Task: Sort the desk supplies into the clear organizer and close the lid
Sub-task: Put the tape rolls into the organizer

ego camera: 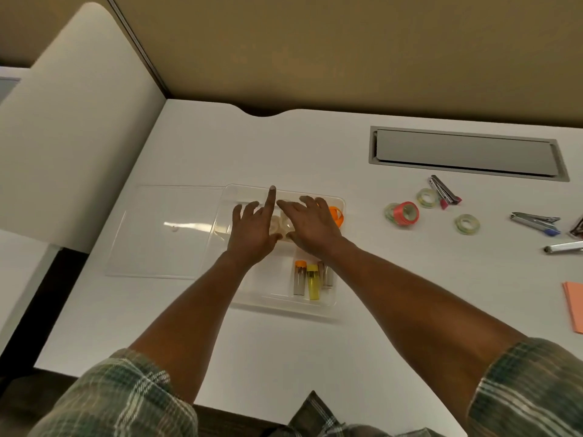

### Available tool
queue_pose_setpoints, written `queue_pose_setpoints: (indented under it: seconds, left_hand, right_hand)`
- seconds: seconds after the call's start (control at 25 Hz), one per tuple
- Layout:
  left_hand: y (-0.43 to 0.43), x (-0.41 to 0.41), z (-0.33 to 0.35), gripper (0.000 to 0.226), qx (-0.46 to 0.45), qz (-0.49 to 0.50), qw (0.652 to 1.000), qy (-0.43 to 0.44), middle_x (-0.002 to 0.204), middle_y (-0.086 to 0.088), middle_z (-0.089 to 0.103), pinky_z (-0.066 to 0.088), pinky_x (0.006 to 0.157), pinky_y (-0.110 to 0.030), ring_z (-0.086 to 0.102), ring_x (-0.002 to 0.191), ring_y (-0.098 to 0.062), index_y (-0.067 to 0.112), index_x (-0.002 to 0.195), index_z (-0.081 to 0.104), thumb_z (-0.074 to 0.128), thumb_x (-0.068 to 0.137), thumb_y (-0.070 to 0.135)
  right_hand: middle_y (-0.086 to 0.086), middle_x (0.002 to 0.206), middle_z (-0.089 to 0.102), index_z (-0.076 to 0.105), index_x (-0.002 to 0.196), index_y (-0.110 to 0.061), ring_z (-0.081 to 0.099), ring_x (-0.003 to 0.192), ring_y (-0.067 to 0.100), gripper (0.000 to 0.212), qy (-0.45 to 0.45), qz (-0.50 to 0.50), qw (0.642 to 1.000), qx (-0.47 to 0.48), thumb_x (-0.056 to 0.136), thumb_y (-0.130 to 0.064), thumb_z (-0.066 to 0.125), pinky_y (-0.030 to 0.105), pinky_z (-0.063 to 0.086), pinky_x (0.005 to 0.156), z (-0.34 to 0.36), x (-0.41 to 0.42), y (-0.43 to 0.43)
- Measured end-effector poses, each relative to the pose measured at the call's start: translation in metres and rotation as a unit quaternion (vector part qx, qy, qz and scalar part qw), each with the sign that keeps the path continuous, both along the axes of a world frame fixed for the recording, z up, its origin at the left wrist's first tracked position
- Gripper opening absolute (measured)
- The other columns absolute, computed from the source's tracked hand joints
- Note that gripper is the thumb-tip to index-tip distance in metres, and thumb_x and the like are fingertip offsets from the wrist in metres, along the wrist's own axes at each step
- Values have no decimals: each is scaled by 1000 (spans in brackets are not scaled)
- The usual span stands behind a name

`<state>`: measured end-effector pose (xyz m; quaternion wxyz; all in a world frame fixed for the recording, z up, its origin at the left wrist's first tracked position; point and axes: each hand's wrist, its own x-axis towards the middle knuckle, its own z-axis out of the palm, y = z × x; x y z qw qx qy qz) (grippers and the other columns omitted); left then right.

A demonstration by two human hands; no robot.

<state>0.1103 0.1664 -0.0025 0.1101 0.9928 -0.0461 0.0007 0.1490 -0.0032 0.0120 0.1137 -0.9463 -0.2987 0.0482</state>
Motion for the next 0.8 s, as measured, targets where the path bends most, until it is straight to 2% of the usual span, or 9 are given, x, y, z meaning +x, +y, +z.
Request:
queue_pose_setpoints:
  seconds: [0.12, 0.28, 0.44, 0.56, 0.68, 0.8]
  left_hand:
    - [1, 3, 4, 85, 7, -15, 999, -49, 128, -11, 62, 35, 104, -50, 53, 123, -31, 12, 152, 30, 68, 83, 42]
    - [-14, 7, 16, 48, -35, -6, 994, -99, 111, -9, 63, 42, 85, -41, 60, 101, -30, 13, 126, 59, 65, 82, 31]
    - [-57, 18, 23, 34, -62, -30, 992, -110, 104, -6, 61, 41, 80, -37, 59, 95, -26, 15, 112, 64, 64, 82, 29]
    - [-107, 30, 25, 33, -63, -65, 991, -96, 103, -6, 61, 42, 79, -39, 58, 92, -27, 16, 110, 65, 64, 80, 29]
    - [-163, 38, 18, 37, -56, -102, 992, -54, 105, -6, 60, 42, 77, -40, 58, 94, -30, 17, 111, 64, 66, 78, 32]
    - [-206, 40, 8, 39, -49, -118, 992, -10, 109, -8, 60, 43, 79, -41, 57, 98, -31, 16, 113, 63, 64, 80, 35]
  right_hand:
    - [10, 155, 40, 34, 152, -19, 28, 146, 35, 77, 13, -16, 1000, 23, 87, -48, 65, 53, 21, 118, -3, 2, -2]
    - [11, 146, 49, 47, 143, -17, 40, 138, 32, 65, -18, -79, 991, 110, 85, -37, 67, 47, 32, 111, 1, 1, -23]
    - [11, 142, 52, 52, 139, -17, 44, 133, 30, 57, -33, -169, 976, 133, 87, -37, 64, 46, 38, 106, 0, 3, -77]
    - [14, 141, 53, 53, 137, -14, 47, 130, 35, 58, -37, -235, 966, 99, 85, -35, 65, 49, 42, 103, -11, 6, -136]
    - [13, 154, 39, 41, 148, -18, 42, 134, 36, 68, 21, -279, 960, 19, 86, -33, 66, 50, 44, 100, -23, 6, -192]
    - [8, 164, 20, 21, 157, -27, 41, 134, 39, 83, 81, -229, 970, -21, 88, -30, 67, 50, 48, 97, -34, 13, -226]
